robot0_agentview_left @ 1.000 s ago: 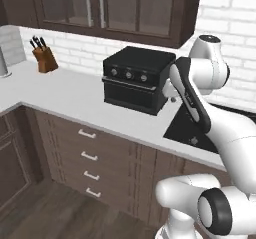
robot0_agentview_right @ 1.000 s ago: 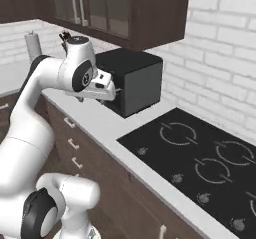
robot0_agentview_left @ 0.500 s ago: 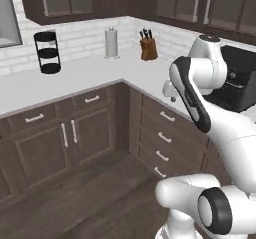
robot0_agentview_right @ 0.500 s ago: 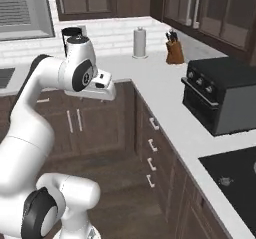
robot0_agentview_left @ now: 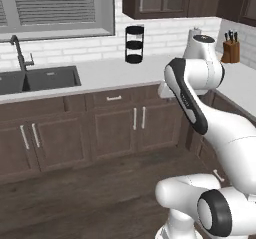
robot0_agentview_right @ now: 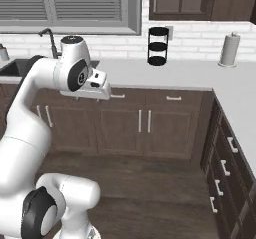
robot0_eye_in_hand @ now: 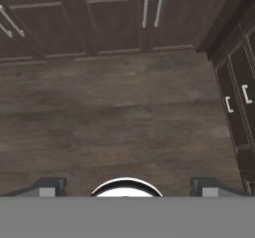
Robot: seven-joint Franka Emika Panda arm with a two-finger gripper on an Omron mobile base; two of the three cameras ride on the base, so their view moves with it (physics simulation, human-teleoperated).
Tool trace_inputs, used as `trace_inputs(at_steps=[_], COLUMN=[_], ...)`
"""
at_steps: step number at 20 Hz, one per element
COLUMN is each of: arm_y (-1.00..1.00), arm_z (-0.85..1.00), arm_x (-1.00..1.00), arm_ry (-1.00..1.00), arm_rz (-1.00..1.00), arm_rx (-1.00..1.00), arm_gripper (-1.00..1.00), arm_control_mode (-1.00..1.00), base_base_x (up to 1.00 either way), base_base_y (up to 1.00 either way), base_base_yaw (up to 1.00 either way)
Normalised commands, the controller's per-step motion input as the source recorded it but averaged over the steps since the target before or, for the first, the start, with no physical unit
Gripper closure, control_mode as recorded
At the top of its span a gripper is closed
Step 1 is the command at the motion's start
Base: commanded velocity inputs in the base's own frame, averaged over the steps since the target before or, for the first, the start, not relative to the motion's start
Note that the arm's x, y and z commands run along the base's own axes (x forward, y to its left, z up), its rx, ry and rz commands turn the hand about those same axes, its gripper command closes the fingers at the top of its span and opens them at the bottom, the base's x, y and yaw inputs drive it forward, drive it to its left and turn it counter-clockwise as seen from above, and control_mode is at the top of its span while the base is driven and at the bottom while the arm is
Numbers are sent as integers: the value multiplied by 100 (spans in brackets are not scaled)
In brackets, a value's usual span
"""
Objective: Navigate to the oven.
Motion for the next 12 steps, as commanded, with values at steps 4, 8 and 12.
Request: trace_inputs(at_steps=[4, 8, 12], arm_y=[0, 0, 0], arm_z=[0, 0, 0], arm_x=[0, 0, 0], arm_ry=[0, 0, 0], arm_rz=[0, 0, 0], arm_rx=[0, 0, 0], arm_gripper=[-100, -100, -100], arm_control_mode=[100, 100, 100], base_base_x=[0, 0, -7], base_base_y=[0, 3, 9], base_base_yaw=[0, 9, 45])
